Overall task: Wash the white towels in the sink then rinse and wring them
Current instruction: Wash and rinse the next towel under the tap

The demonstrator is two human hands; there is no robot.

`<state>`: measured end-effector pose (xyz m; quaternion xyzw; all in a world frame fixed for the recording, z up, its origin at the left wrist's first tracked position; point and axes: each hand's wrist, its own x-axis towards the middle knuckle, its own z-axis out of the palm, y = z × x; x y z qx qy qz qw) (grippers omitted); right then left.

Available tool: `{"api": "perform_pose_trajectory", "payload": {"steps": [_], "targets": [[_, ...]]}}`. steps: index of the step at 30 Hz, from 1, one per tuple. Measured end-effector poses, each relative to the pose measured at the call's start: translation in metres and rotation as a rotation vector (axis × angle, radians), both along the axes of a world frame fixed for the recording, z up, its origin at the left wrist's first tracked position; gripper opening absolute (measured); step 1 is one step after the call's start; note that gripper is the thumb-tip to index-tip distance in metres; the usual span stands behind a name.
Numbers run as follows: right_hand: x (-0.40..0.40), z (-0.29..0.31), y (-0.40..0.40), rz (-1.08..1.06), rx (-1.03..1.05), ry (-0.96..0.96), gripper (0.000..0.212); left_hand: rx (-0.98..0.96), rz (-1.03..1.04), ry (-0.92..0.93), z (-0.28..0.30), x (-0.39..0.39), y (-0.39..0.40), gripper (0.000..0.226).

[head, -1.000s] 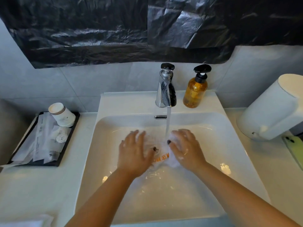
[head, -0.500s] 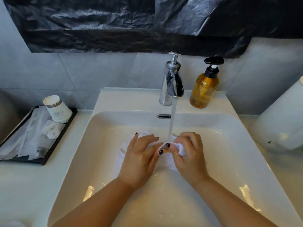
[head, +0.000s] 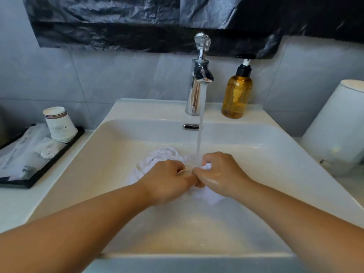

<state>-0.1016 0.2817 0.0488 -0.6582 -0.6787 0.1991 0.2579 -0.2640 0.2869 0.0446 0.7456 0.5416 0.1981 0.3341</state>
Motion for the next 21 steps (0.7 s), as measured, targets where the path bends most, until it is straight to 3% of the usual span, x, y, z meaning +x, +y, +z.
{"api": "perform_pose_trajectory", "payload": {"steps": [2,5,7,9,12,14,18,21], "targets": [[0.001,0.003,-0.002,0.01,-0.021,-0.033,0.026,0.037,-0.058,0.106,0.005,0.0,-0.005,0.048],[0.003,0.012,-0.008,0.027,-0.003,-0.085,0.023,0.253,-0.113,0.357,0.013,-0.002,-0.012,0.036],[0.003,0.021,-0.015,0.012,0.129,-0.246,0.021,0.387,-0.091,0.426,0.02,-0.003,-0.015,0.014],[0.002,0.031,-0.025,-0.016,0.343,-0.425,0.026,0.504,-0.015,0.409,0.027,-0.004,-0.021,0.006],[-0.002,0.04,-0.037,-0.037,0.501,-0.284,0.026,0.59,0.116,0.33,0.038,-0.004,-0.029,0.015],[-0.003,0.038,-0.033,-0.124,0.418,-0.184,0.027,0.606,0.208,0.293,0.038,-0.003,-0.027,0.026],[0.0,0.03,-0.01,-0.23,0.219,-0.208,0.034,0.515,0.252,0.432,0.032,-0.003,-0.003,0.045],[0.0,0.049,0.013,-0.317,0.244,-0.154,0.046,0.393,0.32,0.274,0.04,0.001,0.026,0.056]]}}
